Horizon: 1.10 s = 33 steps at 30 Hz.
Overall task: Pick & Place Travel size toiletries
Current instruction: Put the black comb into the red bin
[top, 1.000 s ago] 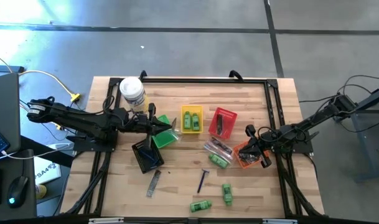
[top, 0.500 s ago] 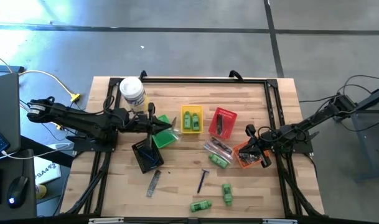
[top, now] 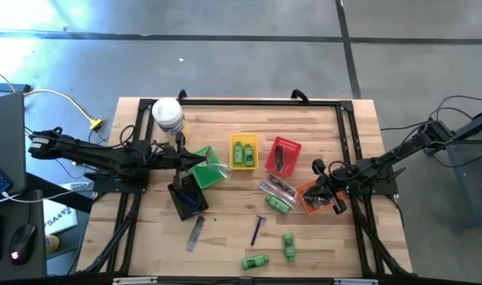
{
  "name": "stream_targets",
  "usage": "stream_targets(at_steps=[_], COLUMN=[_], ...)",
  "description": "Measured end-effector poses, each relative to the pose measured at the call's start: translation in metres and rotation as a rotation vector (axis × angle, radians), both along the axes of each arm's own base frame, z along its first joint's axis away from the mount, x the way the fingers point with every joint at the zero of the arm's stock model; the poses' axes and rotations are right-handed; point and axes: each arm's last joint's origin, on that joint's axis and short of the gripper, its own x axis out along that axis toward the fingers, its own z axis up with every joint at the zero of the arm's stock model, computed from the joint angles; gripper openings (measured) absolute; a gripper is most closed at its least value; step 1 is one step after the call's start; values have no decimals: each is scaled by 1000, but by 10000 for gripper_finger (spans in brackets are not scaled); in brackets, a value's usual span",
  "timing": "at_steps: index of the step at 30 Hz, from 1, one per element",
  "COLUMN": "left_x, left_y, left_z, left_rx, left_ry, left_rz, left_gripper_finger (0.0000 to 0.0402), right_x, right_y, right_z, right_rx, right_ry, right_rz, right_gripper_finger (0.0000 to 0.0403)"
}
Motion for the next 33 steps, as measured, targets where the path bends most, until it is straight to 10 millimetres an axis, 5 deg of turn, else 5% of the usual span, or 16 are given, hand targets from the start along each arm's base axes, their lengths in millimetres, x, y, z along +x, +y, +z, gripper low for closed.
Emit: stream_targets(at_steps=[18,33], left_x=[-16,-16], left_y=[2,2], left_z=[-40,-43], left_rx=[-29,-28], left_ry=[-41,-35], left_rz=[33,33], left_gripper_finger=[0,0], right_x=[0,0], right_y=[0,-1], right_z=[1,0], right_rx=[-1,-4], right_ry=[-6,-6], right_rz=[-2,-34], right_gripper_finger=[4,4])
